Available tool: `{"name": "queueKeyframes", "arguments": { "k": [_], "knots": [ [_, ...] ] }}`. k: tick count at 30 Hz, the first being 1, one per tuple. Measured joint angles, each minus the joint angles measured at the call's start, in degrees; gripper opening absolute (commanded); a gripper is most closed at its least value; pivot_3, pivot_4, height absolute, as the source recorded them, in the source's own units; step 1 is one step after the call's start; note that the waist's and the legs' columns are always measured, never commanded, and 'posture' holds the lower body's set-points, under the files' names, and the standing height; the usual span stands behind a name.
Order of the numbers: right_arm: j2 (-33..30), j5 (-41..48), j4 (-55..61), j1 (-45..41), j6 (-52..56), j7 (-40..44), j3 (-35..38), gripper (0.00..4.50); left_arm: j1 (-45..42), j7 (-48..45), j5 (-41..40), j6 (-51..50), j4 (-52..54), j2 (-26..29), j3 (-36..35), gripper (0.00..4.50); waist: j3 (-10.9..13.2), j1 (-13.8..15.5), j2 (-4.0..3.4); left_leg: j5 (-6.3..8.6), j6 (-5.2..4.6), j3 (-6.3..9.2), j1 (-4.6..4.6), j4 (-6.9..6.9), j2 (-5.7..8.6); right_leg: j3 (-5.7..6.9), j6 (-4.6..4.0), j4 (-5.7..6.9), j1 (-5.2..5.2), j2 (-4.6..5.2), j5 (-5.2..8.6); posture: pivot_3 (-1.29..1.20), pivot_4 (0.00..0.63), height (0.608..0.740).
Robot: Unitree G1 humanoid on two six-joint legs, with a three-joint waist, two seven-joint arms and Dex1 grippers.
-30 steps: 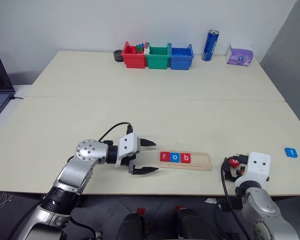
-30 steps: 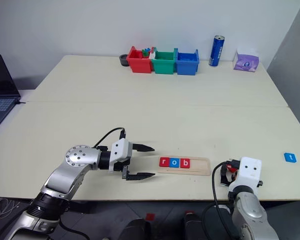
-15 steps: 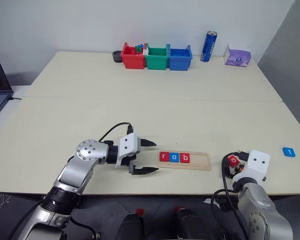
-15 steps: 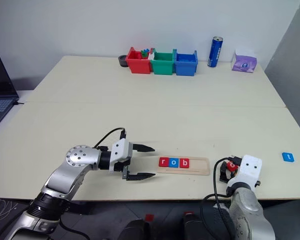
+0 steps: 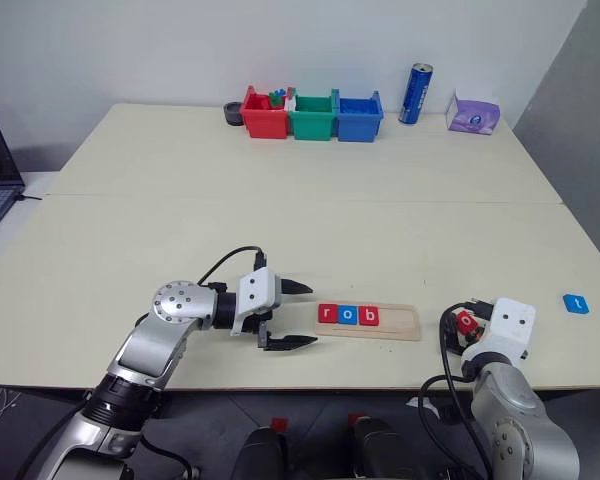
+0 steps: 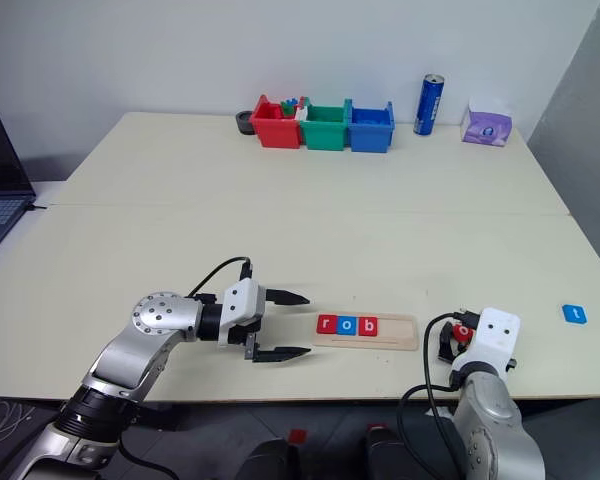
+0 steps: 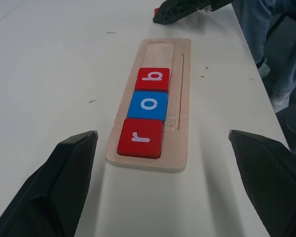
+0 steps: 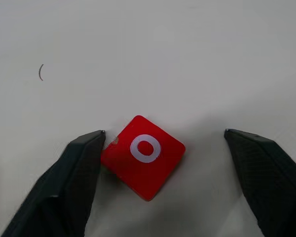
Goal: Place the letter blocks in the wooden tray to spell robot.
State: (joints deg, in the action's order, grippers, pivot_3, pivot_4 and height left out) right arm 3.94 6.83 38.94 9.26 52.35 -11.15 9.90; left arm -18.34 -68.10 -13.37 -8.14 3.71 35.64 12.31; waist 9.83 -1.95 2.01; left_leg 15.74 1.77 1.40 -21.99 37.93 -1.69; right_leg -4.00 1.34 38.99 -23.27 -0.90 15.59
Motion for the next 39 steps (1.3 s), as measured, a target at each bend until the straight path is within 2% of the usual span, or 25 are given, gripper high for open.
{"name": "queueKeyframes", "arguments": {
  "k": [3, 4, 7, 10, 15, 20, 23, 27, 29, 32, 35, 39],
  "knots": [
    [-0.7, -0.4, -0.3, 0.2, -0.8, 0.6, 0.0, 2.13, 0.1, 0.0, 0.0, 0.0, 0.0, 0.0, 0.0, 4.50, 0.0, 0.0, 0.00, 0.00, 0.00, 0.00, 0.00, -0.02, 0.00, 0.02, 0.00, -0.01, 0.00, 0.00, 0.01, 0.00, 0.150, 0.740],
    [-1.1, -0.4, -0.4, 0.3, -0.8, 1.0, 0.0, 2.00, 0.1, 0.1, 0.0, 0.0, 0.0, 0.0, 0.0, 4.50, 0.0, 0.0, 0.00, 0.00, 0.00, 0.00, -0.01, -0.03, 0.00, 0.02, 0.00, -0.02, 0.00, 0.00, 0.01, 0.00, 0.150, 0.740],
    [-4.0, -0.2, -0.7, 0.5, -0.9, 3.3, 0.1, 2.00, 0.2, 0.1, 0.0, 0.0, 0.0, 0.0, 0.0, 4.50, 0.0, 0.0, 0.00, 0.00, 0.00, 0.00, -0.01, -0.02, 0.01, 0.01, 0.00, -0.02, 0.00, 0.00, 0.01, 0.00, 0.150, 0.740],
    [-10.3, 2.6, -1.8, -0.2, -0.1, 10.0, 1.0, 2.00, 0.3, 0.1, 0.0, -0.1, 0.1, 0.0, 0.0, 4.50, 0.0, 0.0, 0.00, 0.00, 0.00, -0.01, 0.04, -0.01, 0.02, 0.01, 0.01, -0.02, 0.02, 0.00, 0.00, 0.00, 0.150, 0.740],
    [-31.6, 10.0, -9.6, -5.1, -0.4, 32.0, 0.7, 2.00, 0.3, 0.1, 0.0, -0.2, 0.1, -0.2, 0.1, 4.50, 0.1, -0.8, -0.03, 0.01, -0.02, -0.09, 0.12, -0.01, 0.10, 0.05, 0.05, -0.01, 0.06, -0.04, -0.03, 0.00, 0.150, 0.740],
    [-42.4, 11.4, -18.4, -11.8, -3.1, 44.3, -2.8, 2.00, 0.3, 0.1, 0.2, -0.2, 0.2, -0.6, 0.8, 4.50, 0.1, -0.9, -0.06, 0.01, -0.02, -0.02, -0.02, -0.06, 0.14, 0.12, -0.03, -0.03, 0.03, -0.15, 0.02, 0.00, 0.150, 0.740],
    [-45.8, 10.8, -21.6, -13.5, -5.8, 48.1, -4.8, 3.04, 0.4, 0.4, 0.3, -0.2, 0.2, -0.6, 0.8, 4.50, 0.1, -0.8, -0.05, 0.01, -0.03, -0.01, -0.04, -0.06, 0.12, 0.13, -0.05, -0.06, 0.03, -0.15, 0.04, 0.00, 0.150, 0.740],
    [-47.4, 9.6, -24.0, -14.4, -8.6, 49.1, -5.1, 4.40, 0.9, 1.2, 0.3, -0.2, 0.5, -0.6, 0.8, 4.50, 0.1, -0.8, -0.05, 0.01, -0.02, -0.03, -0.05, -0.04, 0.08, 0.08, -0.04, -0.06, 0.03, -0.07, 0.04, 0.00, 0.150, 0.740],
    [-47.8, 9.6, -23.7, -14.2, -8.6, 48.6, -4.8, 4.46, 1.3, 1.2, 0.3, -0.3, 0.9, -0.6, 0.8, 4.50, 0.1, -0.8, -0.04, 0.01, -0.02, -0.04, -0.05, -0.03, 0.08, 0.07, -0.03, -0.06, 0.03, -0.05, 0.04, 0.00, 0.150, 0.740],
    [-45.1, 11.3, -19.6, -13.6, -4.6, 45.5, -0.4, 4.46, 1.7, 1.2, 0.3, -0.4, 1.4, -0.6, 0.8, 4.50, 0.2, -0.7, -0.09, 0.01, -0.02, -0.02, -0.08, -0.04, 0.06, 0.06, -0.03, -0.05, 0.02, -0.04, 0.04, 0.00, 0.150, 0.740],
    [-36.3, 13.6, -11.5, -11.6, 1.0, 38.4, 4.8, 4.46, 1.8, 1.3, 0.3, -0.6, 1.5, -0.6, 0.8, 4.50, 0.2, -0.6, -0.08, 0.01, -0.01, 0.08, -0.11, -0.06, 0.01, 0.16, -0.03, -0.04, 0.01, -0.05, 0.04, 0.00, 0.150, 0.740],
    [-27.1, 12.1, -7.0, -8.4, 4.5, 28.7, 4.2, 4.46, 1.8, 1.2, 0.3, -0.6, 1.5, -0.6, 0.8, 4.50, 0.2, -0.4, -0.22, 0.01, -0.01, 0.05, -0.11, -0.03, 0.02, 0.08, -0.03, -0.01, -0.03, -0.01, 0.04, 0.00, 0.150, 0.740]
  ]
}}
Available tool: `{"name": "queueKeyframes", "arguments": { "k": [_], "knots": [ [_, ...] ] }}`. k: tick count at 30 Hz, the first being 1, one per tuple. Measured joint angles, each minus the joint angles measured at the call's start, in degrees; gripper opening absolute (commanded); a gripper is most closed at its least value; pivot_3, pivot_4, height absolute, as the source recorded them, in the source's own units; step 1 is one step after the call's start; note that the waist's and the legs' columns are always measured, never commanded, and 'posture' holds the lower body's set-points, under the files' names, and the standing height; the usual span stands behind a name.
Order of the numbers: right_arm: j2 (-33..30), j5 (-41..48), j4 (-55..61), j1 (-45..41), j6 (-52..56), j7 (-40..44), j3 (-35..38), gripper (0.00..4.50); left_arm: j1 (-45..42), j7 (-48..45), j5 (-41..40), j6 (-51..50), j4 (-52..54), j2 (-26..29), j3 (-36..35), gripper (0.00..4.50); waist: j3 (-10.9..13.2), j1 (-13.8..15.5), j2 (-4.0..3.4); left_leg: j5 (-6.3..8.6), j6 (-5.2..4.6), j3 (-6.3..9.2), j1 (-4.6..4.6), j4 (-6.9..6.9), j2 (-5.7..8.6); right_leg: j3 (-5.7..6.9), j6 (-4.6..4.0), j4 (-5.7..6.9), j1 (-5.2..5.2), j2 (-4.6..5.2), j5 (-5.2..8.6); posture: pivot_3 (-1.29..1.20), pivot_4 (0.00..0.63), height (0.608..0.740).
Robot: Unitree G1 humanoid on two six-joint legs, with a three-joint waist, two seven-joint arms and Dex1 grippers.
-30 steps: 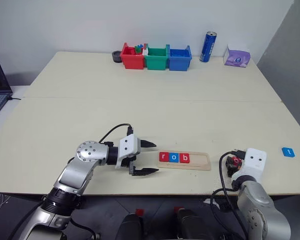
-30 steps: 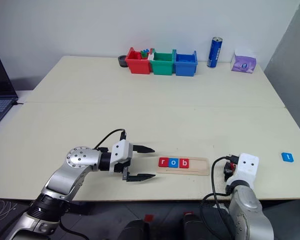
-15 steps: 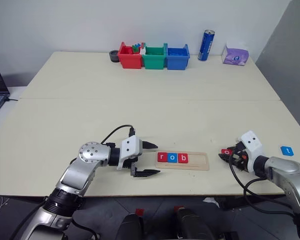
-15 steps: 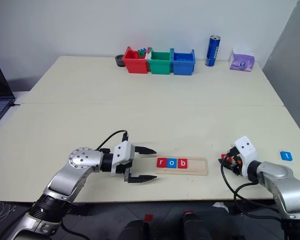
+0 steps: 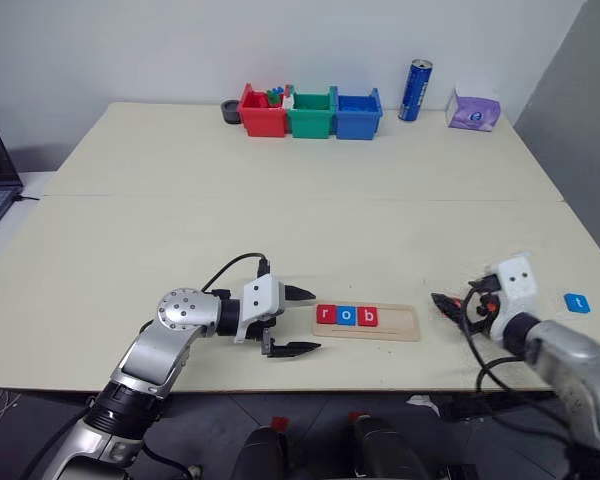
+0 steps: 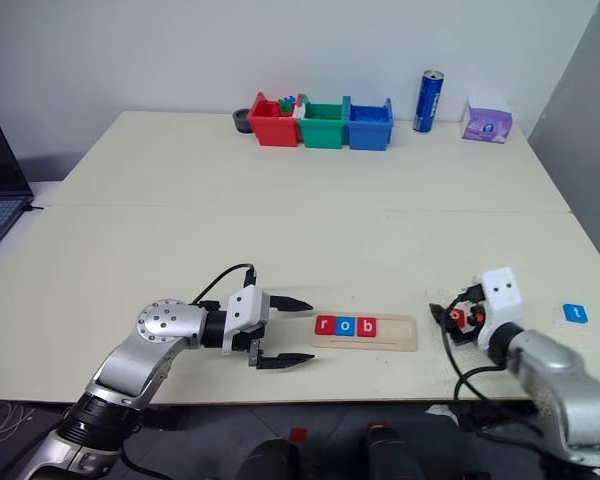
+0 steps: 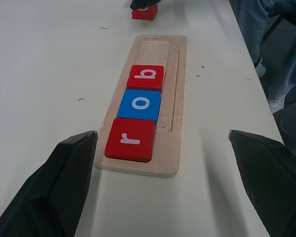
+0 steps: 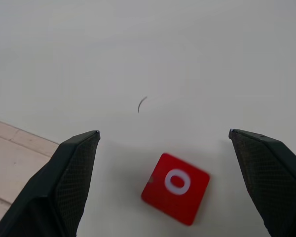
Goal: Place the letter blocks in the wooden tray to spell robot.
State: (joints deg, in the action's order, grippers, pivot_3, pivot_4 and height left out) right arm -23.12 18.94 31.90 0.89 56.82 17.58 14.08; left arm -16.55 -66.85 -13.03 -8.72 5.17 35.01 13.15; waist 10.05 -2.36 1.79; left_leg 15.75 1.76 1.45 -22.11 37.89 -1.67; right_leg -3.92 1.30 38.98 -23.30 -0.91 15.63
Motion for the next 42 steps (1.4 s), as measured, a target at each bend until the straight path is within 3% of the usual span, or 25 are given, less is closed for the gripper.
{"name": "queueKeyframes", "arguments": {
  "k": [8, 11, 18, 19, 21, 24, 28, 31, 37, 42],
  "knots": [
    [5.9, -4.4, 2.7, 3.8, -0.4, -9.2, -2.0, 4.46, -0.1, -0.1, -0.1, -0.2, 0.0, 0.1, 0.0, 4.50, 0.0, 0.1, -0.02, 0.00, 0.00, -0.04, 0.05, 0.01, 0.03, -0.06, 0.04, -0.03, 0.00, 0.02, -0.02, 0.00, 0.150, 0.740],
    [7.9, -4.4, 2.8, 4.2, -1.3, -10.4, -1.9, 3.91, -0.2, 0.0, -0.2, -0.7, 0.0, 0.1, 0.0, 4.50, 0.0, 0.1, -0.03, 0.00, 0.00, -0.05, 0.05, 0.00, 0.00, -0.03, 0.04, -0.02, 0.00, -0.01, -0.02, 0.00, 0.150, 0.740],
    [8.9, -4.9, 0.3, 3.8, -4.4, -11.5, -1.9, 1.53, -0.2, 0.0, -0.3, -0.9, 0.0, 0.4, -0.1, 4.50, 0.0, 0.1, -0.01, 0.00, 0.00, -0.07, 0.06, 0.01, 0.00, -0.04, 0.03, -0.02, 0.01, -0.01, -0.02, 0.00, 0.150, 0.740],
    [8.4, -4.8, 0.1, 3.8, -4.8, -11.2, -1.9, 1.45, -0.1, 0.0, -0.3, -0.9, 0.0, 0.7, -0.1, 4.50, 0.0, 0.1, -0.01, 0.00, 0.00, -0.07, 0.06, 0.01, 0.00, -0.05, 0.03, -0.02, 0.01, -0.01, -0.02, 0.00, 0.150, 0.740],
    [6.1, -4.2, -0.7, 3.8, -5.2, -8.9, -1.9, 1.45, -0.1, 0.0, -0.3, -0.9, -0.1, 1.2, -0.5, 4.50, 0.0, 0.1, -0.01, 0.00, 0.00, -0.08, 0.06, 0.02, 0.01, -0.05, 0.03, -0.02, 0.02, 0.00, -0.02, 0.00, 0.150, 0.740],
    [-2.4, -1.4, -1.4, 4.0, -4.8, -0.3, -2.0, 1.45, -0.1, 0.0, -0.4, -0.8, -0.3, 1.9, -1.6, 4.50, 0.0, 0.1, -0.02, 0.01, -0.01, -0.10, 0.08, 0.00, 0.05, 0.00, 0.04, -0.05, 0.02, 0.01, -0.02, 0.00, 0.150, 0.740],
    [-18.4, 2.7, -2.8, 4.0, -7.1, 17.3, -5.2, 1.45, -0.3, -0.1, -0.3, -0.8, -0.8, 1.9, -1.8, 4.50, 0.1, 0.1, -0.10, 0.01, -0.02, -0.14, 0.08, 0.01, 0.10, 0.04, 0.04, -0.06, 0.02, -0.01, -0.02, 0.00, 0.150, 0.740],
    [-25.9, 2.9, -5.2, 3.1, -11.8, 27.4, -7.8, 1.45, -0.5, -0.1, -0.3, -0.8, -1.1, 1.8, -1.8, 4.50, 0.1, 0.1, -0.07, 0.01, -0.02, -0.12, 0.06, 0.02, 0.11, 0.10, 0.04, -0.06, 0.04, -0.05, -0.02, 0.00, 0.150, 0.740],
    [-31.6, -0.2, -13.5, -0.4, -23.4, 38.4, -14.2, 1.45, -1.0, -0.1, -0.3, -0.8, -1.0, 1.6, -1.7, 4.50, 0.1, 0.1, -0.04, 0.01, -0.02, -0.15, 0.07, 0.03, 0.10, 0.12, 0.04, -0.06, 0.04, -0.04, -0.02, 0.00, 0.150, 0.740],
    [-33.0, -4.2, -19.7, -4.6, -30.7, 42.3, -17.5, 3.22, -1.0, 0.0, -0.2, -0.8, -0.9, 1.6, -1.6, 4.50, 0.1, 0.3, 0.00, 0.01, -0.02, -0.15, 0.09, 0.07, 0.08, 0.13, 0.07, -0.05, 0.06, -0.01, -0.04, 0.00, 0.150, 0.740]
  ]
}}
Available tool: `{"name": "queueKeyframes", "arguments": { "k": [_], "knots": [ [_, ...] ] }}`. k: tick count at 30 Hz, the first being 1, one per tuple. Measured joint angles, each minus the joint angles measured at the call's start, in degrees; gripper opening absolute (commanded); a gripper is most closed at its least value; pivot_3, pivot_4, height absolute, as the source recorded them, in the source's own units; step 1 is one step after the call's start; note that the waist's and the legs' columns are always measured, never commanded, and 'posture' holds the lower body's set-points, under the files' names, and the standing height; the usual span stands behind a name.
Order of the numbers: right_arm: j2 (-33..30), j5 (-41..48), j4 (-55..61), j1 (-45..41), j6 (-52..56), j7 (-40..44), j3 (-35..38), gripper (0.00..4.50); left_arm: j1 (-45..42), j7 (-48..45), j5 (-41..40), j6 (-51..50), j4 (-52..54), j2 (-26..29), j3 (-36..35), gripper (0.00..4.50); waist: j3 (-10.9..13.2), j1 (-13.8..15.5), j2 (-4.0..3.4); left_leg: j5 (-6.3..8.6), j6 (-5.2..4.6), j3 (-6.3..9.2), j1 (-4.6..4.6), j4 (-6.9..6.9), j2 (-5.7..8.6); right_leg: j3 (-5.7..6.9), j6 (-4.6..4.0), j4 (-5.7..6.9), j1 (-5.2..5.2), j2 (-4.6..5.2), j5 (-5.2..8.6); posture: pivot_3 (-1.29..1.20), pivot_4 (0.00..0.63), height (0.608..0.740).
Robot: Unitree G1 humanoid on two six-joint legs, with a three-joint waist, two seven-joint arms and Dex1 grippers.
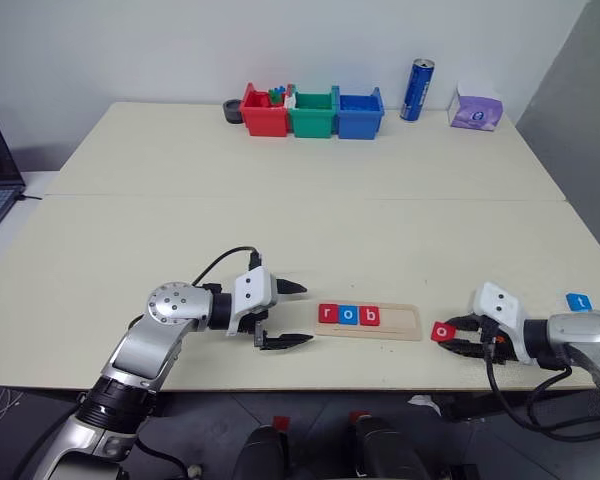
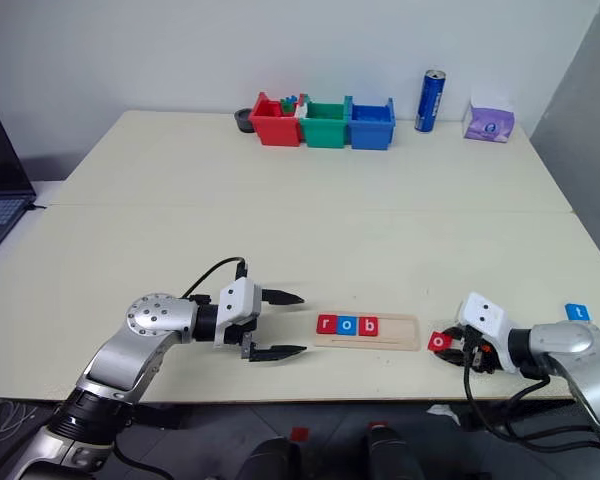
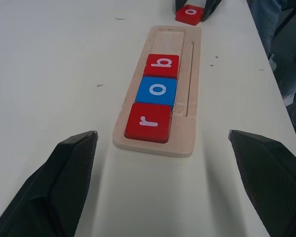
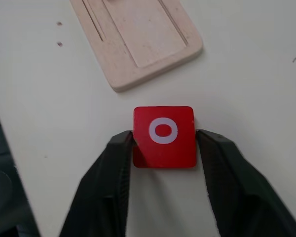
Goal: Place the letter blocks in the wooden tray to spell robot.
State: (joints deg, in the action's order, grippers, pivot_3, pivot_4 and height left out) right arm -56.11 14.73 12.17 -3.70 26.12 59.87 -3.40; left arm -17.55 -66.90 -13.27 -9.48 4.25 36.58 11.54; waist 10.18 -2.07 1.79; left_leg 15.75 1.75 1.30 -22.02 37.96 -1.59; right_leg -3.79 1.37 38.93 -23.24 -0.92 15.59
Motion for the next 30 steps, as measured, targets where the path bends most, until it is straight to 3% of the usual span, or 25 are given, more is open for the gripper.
{"name": "queueKeyframes", "arguments": {
  "k": [3, 4, 18, 21, 28, 30],
  "knots": [
    [-1.9, -0.7, -1.1, -0.5, -1.2, 1.6, -0.2, 4.29, 0.0, 0.0, 0.1, 0.0, 0.1, 0.0, 0.0, 4.50, 0.0, 0.2, -0.01, 0.00, 0.00, 0.01, -0.01, 0.00, -0.02, 0.01, 0.00, 0.00, 0.00, 0.01, 0.00, 0.00, 0.150, 0.740],
    [-2.4, -0.6, -1.1, -0.5, -0.9, 2.0, -0.1, 4.46, 0.0, 0.1, 0.1, 0.0, 0.1, 0.0, 0.0, 4.50, 0.0, 0.3, -0.01, 0.00, 0.00, 0.01, -0.01, 0.00, -0.02, 0.01, 0.00, 0.00, 0.00, 0.02, 0.00, 0.00, 0.150, 0.740],
    [3.3, 2.3, 7.9, 2.6, 13.1, -7.9, 3.3, 4.46, 0.1, 0.3, 0.3, -0.1, 0.5, 0.0, 0.1, 4.50, 0.0, 0.3, 0.00, 0.00, 0.00, 0.05, -0.01, 0.01, -0.03, 0.00, 0.00, 0.03, 0.00, 0.01, 0.00, 0.00, 0.150, 0.740],
    [3.7, 2.3, 7.9, 2.6, 13.6, -9.1, 3.3, 3.90, 0.1, 0.3, 0.4, -0.1, 0.5, 0.0, 0.1, 4.50, 0.0, 0.3, 0.01, 0.00, 0.00, 0.04, 0.00, 0.02, -0.03, 0.00, 0.00, 0.03, 0.02, 0.01, 0.00, 0.00, 0.150, 0.740],
    [2.6, 2.7, 7.7, 1.9, 15.3, -8.4, 3.8, 1.45, 0.1, 0.1, 0.5, 0.2, 0.5, 0.1, 0.1, 4.50, 0.0, 0.4, 0.00, 0.00, 0.00, 0.04, -0.01, 0.01, -0.03, 0.01, 0.00, 0.02, 0.02, 0.01, 0.00, 0.00, 0.150, 0.740],
    [2.0, 3.1, 7.5, 1.3, 15.4, -6.6, 3.5, 1.45, 0.4, 0.1, 0.5, 0.3, 0.5, 0.2, 0.0, 4.50, 0.0, 0.4, 0.00, 0.00, 0.00, 0.04, -0.01, 0.01, -0.03, 0.01, 0.00, 0.02, 0.02, 0.01, 0.00, 0.00, 0.150, 0.740]
  ]
}}
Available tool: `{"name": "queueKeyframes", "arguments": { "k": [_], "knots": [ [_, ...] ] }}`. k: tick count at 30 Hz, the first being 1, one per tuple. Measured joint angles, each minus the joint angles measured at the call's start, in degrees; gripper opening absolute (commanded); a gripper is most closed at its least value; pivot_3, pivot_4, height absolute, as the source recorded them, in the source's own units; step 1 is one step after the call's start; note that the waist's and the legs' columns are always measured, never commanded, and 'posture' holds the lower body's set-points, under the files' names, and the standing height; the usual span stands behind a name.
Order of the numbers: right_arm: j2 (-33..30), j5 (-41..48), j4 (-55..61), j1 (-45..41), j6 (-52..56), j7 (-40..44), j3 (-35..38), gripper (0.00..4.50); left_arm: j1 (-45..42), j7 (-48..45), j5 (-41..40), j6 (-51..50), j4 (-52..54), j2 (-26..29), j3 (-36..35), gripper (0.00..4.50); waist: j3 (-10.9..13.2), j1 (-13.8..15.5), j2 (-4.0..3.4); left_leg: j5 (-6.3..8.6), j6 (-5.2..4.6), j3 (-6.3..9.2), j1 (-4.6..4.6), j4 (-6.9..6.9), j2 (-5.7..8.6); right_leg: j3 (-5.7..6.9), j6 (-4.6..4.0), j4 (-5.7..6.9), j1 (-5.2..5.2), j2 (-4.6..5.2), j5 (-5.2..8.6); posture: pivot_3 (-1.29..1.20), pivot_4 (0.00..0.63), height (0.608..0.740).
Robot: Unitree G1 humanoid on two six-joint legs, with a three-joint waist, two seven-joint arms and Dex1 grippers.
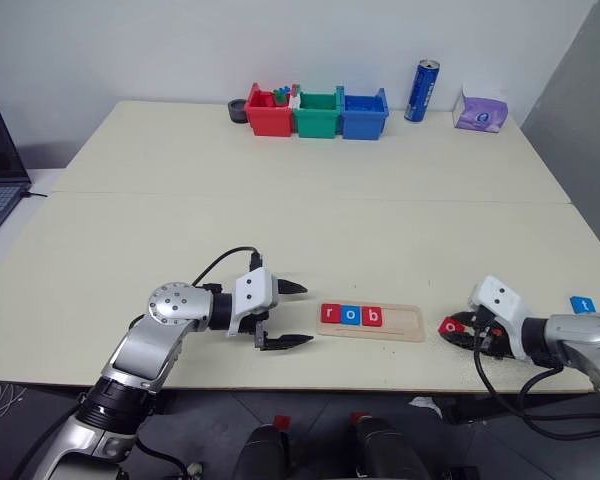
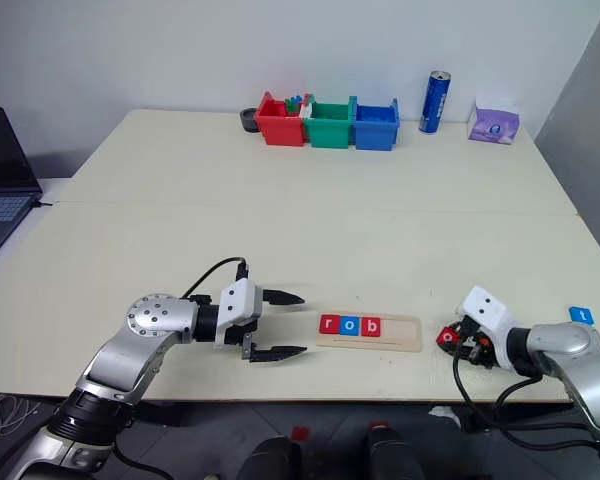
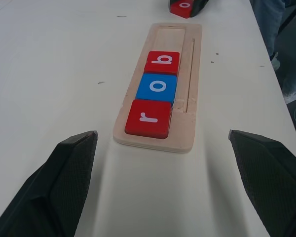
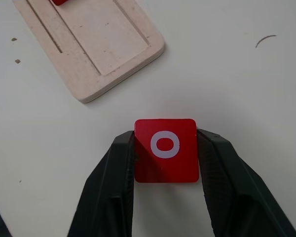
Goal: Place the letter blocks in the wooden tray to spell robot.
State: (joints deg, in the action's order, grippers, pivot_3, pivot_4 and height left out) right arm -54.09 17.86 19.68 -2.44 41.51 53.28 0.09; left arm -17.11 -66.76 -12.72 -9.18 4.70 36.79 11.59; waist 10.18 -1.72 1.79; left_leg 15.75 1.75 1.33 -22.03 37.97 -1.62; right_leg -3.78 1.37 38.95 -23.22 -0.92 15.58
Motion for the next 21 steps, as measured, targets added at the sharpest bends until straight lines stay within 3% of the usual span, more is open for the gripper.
{"name": "queueKeyframes", "arguments": {
  "k": [7, 15, 21],
  "knots": [
    [-1.8, 0.4, 2.0, -8.4, -5.1, 8.0, -4.9, 1.45, 0.7, 0.0, 1.0, 2.1, -0.6, 0.6, 0.0, 4.50, 0.0, -0.2, -0.03, 0.00, 0.00, 0.01, 0.04, 0.00, -0.01, 0.04, 0.00, 0.02, -0.01, -0.03, 0.00, 0.00, 0.150, 0.740],
    [2.3, -3.4, -1.3, -17.6, -5.9, 9.2, -15.1, 1.45, 1.1, 0.6, 1.4, 2.4, -0.8, 0.5, -0.1, 4.50, 0.0, 0.0, -0.02, 0.00, 0.00, 0.02, -0.01, 0.01, -0.01, 0.04, -0.01, 0.01, -0.03, 0.03, -0.01, 0.00, 0.150, 0.740],
    [4.5, -6.6, -6.4, -21.5, -6.6, 9.2, -17.8, 1.45, 1.3, 1.0, 1.4, 2.3, -0.7, 0.6, -0.1, 4.50, 0.0, 0.0, -0.03, 0.00, 0.00, 0.04, -0.01, 0.01, -0.02, 0.05, -0.03, 0.02, -0.05, 0.04, -0.02, 0.00, 0.150, 0.740]
  ]
}}
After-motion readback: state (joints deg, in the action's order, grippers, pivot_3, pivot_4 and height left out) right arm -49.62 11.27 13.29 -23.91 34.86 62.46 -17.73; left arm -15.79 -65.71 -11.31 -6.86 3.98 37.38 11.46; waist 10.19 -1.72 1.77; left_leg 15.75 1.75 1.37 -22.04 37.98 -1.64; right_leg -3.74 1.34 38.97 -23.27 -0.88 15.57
